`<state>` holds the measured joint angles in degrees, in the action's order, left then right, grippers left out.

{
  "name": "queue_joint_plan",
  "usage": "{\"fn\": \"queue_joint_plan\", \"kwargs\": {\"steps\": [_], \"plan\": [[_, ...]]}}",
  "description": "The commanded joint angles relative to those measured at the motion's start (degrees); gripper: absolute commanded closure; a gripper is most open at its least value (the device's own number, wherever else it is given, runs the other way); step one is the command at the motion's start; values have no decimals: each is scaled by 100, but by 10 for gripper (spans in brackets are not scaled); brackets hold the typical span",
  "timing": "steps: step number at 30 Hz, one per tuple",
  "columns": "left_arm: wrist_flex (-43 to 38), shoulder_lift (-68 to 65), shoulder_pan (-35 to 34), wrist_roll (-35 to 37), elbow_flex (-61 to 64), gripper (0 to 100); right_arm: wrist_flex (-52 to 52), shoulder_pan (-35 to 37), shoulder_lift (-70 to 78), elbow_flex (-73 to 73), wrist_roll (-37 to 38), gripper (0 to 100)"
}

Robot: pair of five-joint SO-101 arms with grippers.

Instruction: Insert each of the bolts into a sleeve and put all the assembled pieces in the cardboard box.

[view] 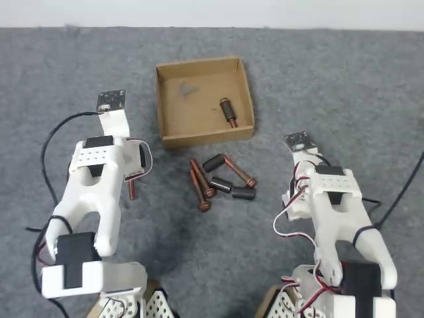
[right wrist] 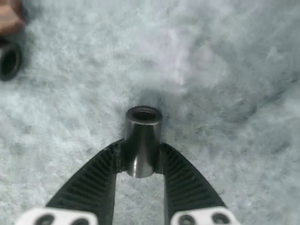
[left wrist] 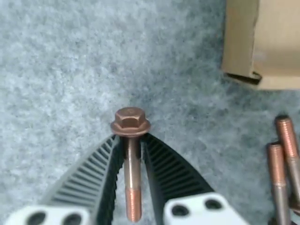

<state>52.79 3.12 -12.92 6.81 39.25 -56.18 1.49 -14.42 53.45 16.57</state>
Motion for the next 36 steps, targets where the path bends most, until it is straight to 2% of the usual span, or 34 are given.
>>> {"fn": "queue_joint_plan", "kwargs": {"steps": [1,11,15,25,36], "plan": [[-193,404,114,-53,22,988,66,-22,-295,-563,35,992],[-193,404,123,-53,48,988,330,796,-233,-1292,35,992],[-193,404,114,-53,57,988,1059,1015,-215,-1275,35,992],[-193,404,114,-53,66,988,3204,998,681,-1275,70,992],[-202,404,114,-62,66,988,6132,971,1622,-1275,44,992]]}}
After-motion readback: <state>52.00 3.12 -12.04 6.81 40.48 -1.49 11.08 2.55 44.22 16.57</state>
